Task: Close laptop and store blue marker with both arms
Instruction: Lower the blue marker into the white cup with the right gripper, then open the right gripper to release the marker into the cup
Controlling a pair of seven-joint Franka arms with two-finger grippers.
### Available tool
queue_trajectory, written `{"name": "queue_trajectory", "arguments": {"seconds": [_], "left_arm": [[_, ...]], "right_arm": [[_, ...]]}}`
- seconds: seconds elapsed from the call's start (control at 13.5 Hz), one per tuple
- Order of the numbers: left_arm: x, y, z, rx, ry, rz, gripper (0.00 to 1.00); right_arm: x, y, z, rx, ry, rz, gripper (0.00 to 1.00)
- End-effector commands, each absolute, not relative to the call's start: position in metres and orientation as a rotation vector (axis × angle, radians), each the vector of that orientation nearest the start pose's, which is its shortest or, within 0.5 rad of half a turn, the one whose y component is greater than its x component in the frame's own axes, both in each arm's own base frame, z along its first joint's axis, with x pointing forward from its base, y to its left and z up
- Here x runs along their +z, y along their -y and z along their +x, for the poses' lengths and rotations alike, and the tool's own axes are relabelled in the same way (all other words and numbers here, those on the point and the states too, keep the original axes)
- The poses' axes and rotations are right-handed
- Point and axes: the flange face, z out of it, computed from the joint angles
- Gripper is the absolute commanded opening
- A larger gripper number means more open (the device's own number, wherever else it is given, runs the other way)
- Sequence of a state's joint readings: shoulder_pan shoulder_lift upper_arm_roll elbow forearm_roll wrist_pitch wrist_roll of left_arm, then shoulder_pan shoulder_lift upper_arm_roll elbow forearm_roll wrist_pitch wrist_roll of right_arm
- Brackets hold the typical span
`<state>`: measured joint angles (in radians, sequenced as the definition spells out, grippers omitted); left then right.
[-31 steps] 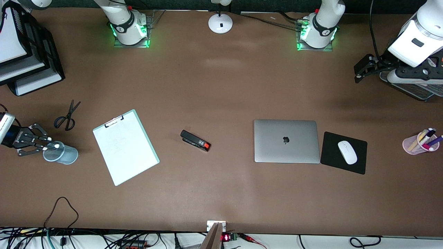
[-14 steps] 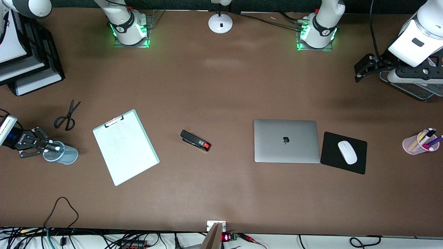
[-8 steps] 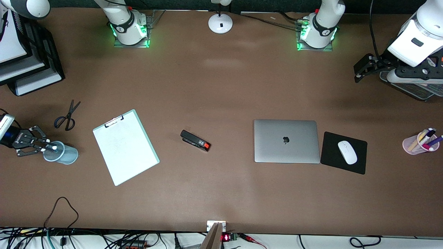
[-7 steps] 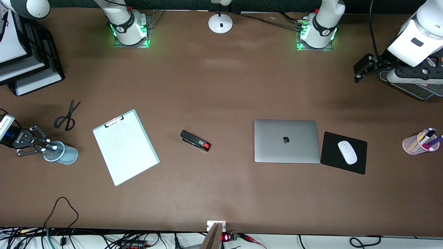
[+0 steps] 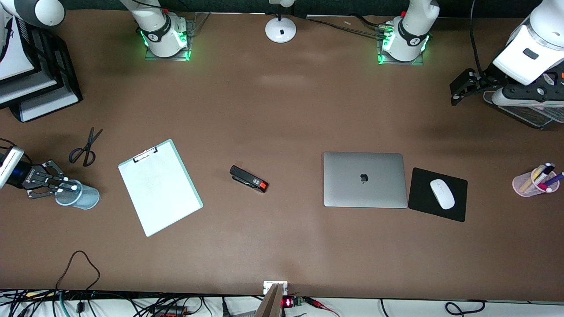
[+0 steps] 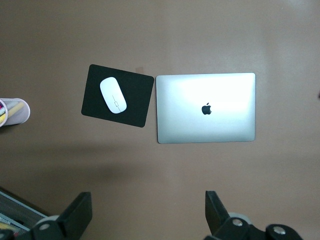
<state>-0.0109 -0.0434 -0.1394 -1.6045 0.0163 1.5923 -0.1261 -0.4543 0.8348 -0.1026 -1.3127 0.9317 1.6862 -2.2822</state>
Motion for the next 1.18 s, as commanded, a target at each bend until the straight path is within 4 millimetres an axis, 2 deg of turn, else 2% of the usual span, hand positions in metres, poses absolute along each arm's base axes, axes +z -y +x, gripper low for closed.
{"name": "queue_trajectory", "arguments": {"seconds": [0.0, 0.37, 0.52, 0.67, 0.81, 0.89, 1.11], "left_arm": [[0.638, 0.082, 0.535, -0.061, -0.082, -3.136, 1.00], [0.641, 0.081, 0.535, -0.073, -0.079, -3.137, 1.00], [0.640, 0.081, 0.536, -0.077, -0.075, -3.138, 1.00], [0.640, 0.081, 0.536, -0.080, -0.075, -3.138, 1.00], [0.641, 0.079, 0.536, -0.075, -0.067, -3.137, 1.00], [0.641, 0.078, 0.535, -0.075, -0.065, -3.137, 1.00], [0.639, 0.077, 0.536, -0.068, -0.063, -3.137, 1.00]], "right_arm": [[0.237, 0.299, 0.653, -0.985, 1.543, -1.858, 1.00], [0.242, 0.306, 0.648, -0.980, 1.537, -1.869, 1.00], [0.258, 0.307, 0.649, -0.938, 1.486, -1.911, 1.00], [0.279, 0.298, 0.649, -0.860, 1.429, -1.931, 1.00], [0.310, 0.287, 0.651, -0.770, 1.389, -1.977, 1.00], [0.341, 0.279, 0.655, -0.737, 1.401, -2.012, 1.00], [0.413, 0.238, 0.662, -0.584, 1.371, -2.105, 1.00]]}}
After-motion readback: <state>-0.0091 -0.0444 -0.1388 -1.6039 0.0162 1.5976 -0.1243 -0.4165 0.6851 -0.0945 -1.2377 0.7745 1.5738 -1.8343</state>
